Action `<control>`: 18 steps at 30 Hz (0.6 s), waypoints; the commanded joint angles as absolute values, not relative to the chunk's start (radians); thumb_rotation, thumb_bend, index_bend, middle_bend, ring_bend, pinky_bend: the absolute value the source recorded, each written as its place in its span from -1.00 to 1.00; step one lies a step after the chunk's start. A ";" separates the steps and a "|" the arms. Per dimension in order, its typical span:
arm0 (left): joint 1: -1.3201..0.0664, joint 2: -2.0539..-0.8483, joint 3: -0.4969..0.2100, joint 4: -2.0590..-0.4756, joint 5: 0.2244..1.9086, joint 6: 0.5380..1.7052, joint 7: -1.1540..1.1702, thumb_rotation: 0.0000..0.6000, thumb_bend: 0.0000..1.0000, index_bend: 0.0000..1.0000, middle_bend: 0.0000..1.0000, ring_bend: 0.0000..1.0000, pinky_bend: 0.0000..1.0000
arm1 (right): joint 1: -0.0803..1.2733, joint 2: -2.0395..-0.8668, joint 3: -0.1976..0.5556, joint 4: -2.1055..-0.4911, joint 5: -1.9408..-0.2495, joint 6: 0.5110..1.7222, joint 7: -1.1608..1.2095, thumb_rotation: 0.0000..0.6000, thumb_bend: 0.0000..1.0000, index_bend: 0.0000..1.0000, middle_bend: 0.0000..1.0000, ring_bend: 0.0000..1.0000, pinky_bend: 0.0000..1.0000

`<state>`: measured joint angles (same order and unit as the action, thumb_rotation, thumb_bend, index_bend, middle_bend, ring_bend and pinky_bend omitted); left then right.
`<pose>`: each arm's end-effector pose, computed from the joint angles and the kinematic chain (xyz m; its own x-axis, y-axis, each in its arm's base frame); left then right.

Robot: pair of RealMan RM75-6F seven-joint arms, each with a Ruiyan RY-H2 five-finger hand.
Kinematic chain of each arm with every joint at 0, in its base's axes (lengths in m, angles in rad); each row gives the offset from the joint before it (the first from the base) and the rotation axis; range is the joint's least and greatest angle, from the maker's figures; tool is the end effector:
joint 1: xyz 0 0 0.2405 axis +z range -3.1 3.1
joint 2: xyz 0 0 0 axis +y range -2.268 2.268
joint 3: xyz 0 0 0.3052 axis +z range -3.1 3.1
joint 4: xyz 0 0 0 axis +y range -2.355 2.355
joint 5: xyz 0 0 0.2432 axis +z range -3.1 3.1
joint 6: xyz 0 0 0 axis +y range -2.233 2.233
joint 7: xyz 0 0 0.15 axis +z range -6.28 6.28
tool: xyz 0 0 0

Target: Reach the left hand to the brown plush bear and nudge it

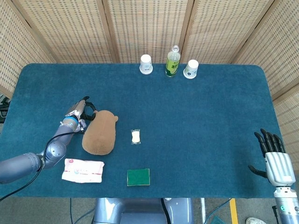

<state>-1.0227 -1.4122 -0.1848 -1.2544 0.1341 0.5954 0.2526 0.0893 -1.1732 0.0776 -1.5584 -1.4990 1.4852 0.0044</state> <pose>-0.2225 0.4996 0.0076 -0.0393 0.4683 0.8827 0.9551 0.2772 -0.1046 -0.3719 -0.2024 0.1395 0.3880 0.0273 0.9213 -0.9215 -0.0097 0.3884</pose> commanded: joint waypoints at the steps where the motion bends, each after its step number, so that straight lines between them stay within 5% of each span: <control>1: -1.016 -1.403 -0.186 -1.269 0.153 0.601 0.242 1.00 0.02 0.08 -1.00 -1.00 -1.00 | 0.089 -1.172 0.078 -1.560 -1.499 1.486 0.005 1.00 -0.67 -1.00 -1.00 -1.00 -1.00; 18: -0.993 -1.365 -0.168 -1.311 0.199 0.607 0.205 1.00 0.02 0.09 -1.00 -1.00 -1.00 | 0.088 -1.167 0.073 -1.574 -1.505 1.486 -0.002 1.00 -0.67 -1.00 -1.00 -1.00 -1.00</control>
<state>-0.9931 -1.3655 -0.1685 -1.3109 0.1984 0.6074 0.2057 0.0881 -1.1673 0.0732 -1.5746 -1.5046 1.4857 -0.0022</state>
